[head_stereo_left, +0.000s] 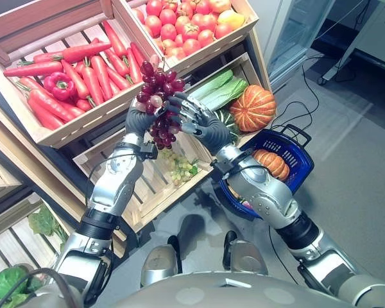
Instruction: Pick up fruits and vegetables into the basket
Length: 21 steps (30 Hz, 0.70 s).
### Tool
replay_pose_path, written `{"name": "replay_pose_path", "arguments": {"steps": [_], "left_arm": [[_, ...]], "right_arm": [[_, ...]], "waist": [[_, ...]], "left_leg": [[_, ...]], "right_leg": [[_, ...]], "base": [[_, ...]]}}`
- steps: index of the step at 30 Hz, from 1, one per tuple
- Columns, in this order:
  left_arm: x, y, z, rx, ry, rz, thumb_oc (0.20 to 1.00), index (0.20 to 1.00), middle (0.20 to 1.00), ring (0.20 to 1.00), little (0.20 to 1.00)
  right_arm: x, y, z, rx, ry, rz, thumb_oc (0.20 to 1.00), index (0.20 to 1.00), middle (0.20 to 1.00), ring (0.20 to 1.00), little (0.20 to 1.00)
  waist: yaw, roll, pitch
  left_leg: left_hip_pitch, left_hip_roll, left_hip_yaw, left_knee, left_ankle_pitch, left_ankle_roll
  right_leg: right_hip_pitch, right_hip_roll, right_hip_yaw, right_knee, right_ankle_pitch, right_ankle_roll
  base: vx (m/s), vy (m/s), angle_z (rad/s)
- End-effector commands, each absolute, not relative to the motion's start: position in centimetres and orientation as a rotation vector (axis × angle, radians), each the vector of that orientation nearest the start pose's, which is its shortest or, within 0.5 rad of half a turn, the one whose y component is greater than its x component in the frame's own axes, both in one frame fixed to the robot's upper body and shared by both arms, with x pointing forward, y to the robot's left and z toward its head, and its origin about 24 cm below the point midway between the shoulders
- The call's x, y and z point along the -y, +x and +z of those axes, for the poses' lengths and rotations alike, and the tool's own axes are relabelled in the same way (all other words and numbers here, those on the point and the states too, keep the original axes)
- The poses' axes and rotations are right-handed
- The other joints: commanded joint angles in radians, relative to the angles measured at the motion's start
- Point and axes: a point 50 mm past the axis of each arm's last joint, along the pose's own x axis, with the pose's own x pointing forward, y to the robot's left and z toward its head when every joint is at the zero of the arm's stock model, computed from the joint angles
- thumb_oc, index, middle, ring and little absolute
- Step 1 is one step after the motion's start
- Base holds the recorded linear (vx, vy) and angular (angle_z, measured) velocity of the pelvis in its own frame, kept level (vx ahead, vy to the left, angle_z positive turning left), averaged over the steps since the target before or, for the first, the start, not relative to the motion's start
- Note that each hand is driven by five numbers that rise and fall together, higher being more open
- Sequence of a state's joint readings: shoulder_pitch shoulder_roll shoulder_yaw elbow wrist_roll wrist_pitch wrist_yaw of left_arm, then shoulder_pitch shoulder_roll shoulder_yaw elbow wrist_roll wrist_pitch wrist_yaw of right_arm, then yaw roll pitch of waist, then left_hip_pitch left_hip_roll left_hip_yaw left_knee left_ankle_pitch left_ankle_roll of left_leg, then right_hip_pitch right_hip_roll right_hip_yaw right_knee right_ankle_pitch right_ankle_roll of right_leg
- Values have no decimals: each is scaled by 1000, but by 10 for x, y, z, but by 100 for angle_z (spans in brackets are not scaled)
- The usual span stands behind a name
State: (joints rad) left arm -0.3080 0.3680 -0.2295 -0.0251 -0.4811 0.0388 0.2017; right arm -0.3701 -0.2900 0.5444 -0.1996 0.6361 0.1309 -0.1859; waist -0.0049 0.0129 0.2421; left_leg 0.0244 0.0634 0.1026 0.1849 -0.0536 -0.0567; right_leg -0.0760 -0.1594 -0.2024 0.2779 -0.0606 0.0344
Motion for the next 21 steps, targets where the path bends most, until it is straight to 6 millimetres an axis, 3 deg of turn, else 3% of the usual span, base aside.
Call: {"name": "replay_pose_path", "arguments": {"steps": [1,9,15,21], "left_arm": [[-133,298,180,488,-109,-180,200,200,200,200,200],[-145,291,185,553,-143,-75,200,200,200,200,200],[-157,282,192,625,-145,7,200,200,200,200,200],[-164,275,196,679,-144,51,200,200,200,200,200]], "right_arm": [[39,271,152,219,267,525,1000,1000,1000,1000,1000],[78,269,178,519,155,279,1000,1000,1000,1000,1000],[99,268,175,491,135,119,1000,1000,1000,1000,1000],[103,264,170,464,143,113,1000,1000,1000,1000,1000]], "waist": [[-23,-17,-17],[-43,-5,-9],[-57,5,0],[-67,14,12]], "left_leg": [[49,-8,60,17,-79,38],[61,-8,68,6,-84,42],[62,-13,72,7,-90,47],[59,-17,75,12,-94,50]], "right_leg": [[109,-50,29,-84,-13,92],[108,-52,38,-83,-15,96],[101,-51,46,-76,-23,95],[91,-52,53,-67,-26,92]], "base": [[-13,45,-6],[1,34,-4],[-5,33,-7],[-11,35,-7]]}}
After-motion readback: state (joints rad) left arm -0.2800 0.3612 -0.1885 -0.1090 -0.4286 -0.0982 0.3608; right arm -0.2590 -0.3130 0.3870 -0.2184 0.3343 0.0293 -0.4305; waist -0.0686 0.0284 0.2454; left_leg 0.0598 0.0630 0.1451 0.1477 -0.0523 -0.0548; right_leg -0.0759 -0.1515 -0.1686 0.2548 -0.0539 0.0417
